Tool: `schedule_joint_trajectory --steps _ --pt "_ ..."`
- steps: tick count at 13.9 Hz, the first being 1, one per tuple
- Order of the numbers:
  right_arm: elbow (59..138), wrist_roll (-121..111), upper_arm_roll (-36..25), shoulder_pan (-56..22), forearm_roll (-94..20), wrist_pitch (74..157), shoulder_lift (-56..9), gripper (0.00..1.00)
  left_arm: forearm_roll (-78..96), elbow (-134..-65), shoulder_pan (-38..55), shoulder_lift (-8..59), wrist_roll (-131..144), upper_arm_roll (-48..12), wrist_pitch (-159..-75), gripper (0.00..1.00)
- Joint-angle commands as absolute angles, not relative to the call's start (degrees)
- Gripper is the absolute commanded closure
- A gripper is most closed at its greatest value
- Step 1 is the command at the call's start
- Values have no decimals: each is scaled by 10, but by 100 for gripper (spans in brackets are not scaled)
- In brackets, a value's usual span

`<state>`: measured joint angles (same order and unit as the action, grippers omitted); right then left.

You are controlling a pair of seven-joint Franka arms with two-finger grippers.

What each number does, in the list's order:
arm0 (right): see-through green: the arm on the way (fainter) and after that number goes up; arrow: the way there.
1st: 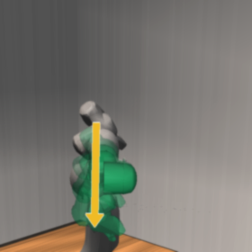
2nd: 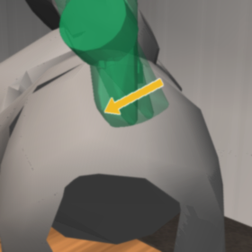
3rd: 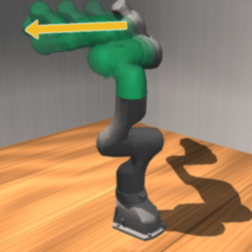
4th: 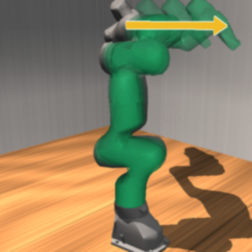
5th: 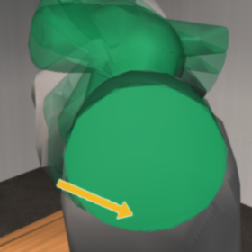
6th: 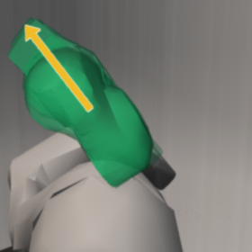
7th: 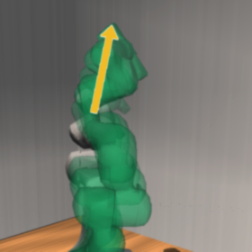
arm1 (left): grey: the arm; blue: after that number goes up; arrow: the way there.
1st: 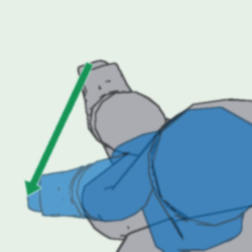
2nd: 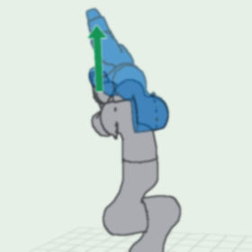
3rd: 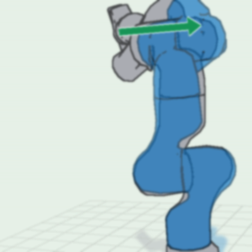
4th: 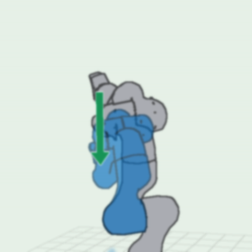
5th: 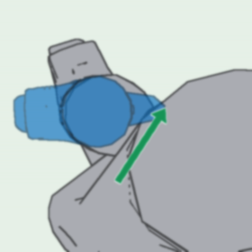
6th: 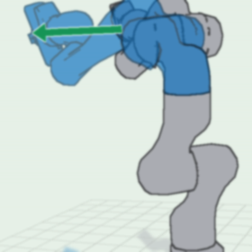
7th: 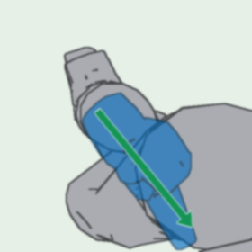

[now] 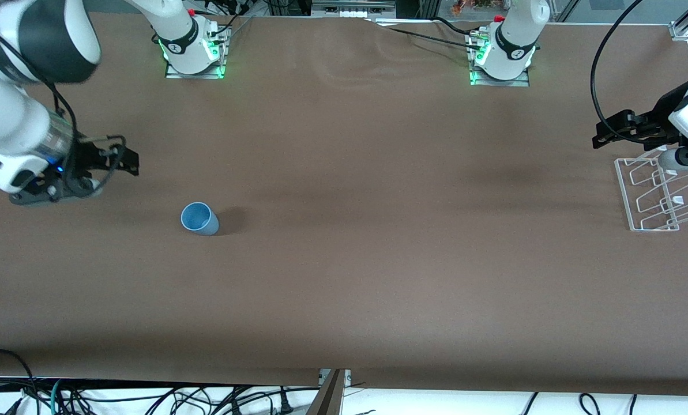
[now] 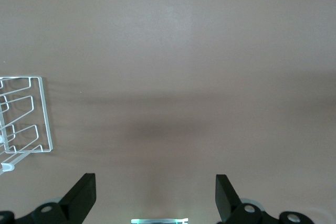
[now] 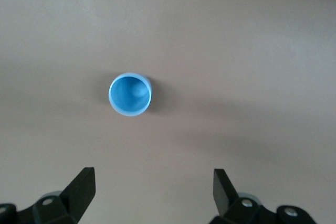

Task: Transfer cup to left arm and place on rack
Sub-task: 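Reach the right gripper down to the light-blue cup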

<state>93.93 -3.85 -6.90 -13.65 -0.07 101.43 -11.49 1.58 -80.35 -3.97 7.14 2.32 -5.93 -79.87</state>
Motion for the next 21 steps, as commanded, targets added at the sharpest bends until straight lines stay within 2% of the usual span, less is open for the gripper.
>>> schedule_joint_trajectory --steps 1,6,8,19,20,21 --pt "1004 -31 -66 -139 -9 1110 -133 1 18 -789 -39 77 29 -59 -797 0" --pt "1117 -30 -63 -158 -9 1253 -158 1 18 -789 -40 77 29 -59 -797 0" --pt "1138 -30 -63 -158 -9 1303 -176 1 18 -789 -39 77 29 -59 -797 0" --pt "1144 -29 -63 -155 -16 1380 -241 1 19 -789 -40 77 29 -59 -797 0" --pt "1144 -29 -63 -155 -17 1380 -243 5 18 -789 -39 77 29 -59 -797 0" --pt "1144 -29 -63 -155 -17 1379 -243 14 18 -789 -39 77 30 -59 -797 0"
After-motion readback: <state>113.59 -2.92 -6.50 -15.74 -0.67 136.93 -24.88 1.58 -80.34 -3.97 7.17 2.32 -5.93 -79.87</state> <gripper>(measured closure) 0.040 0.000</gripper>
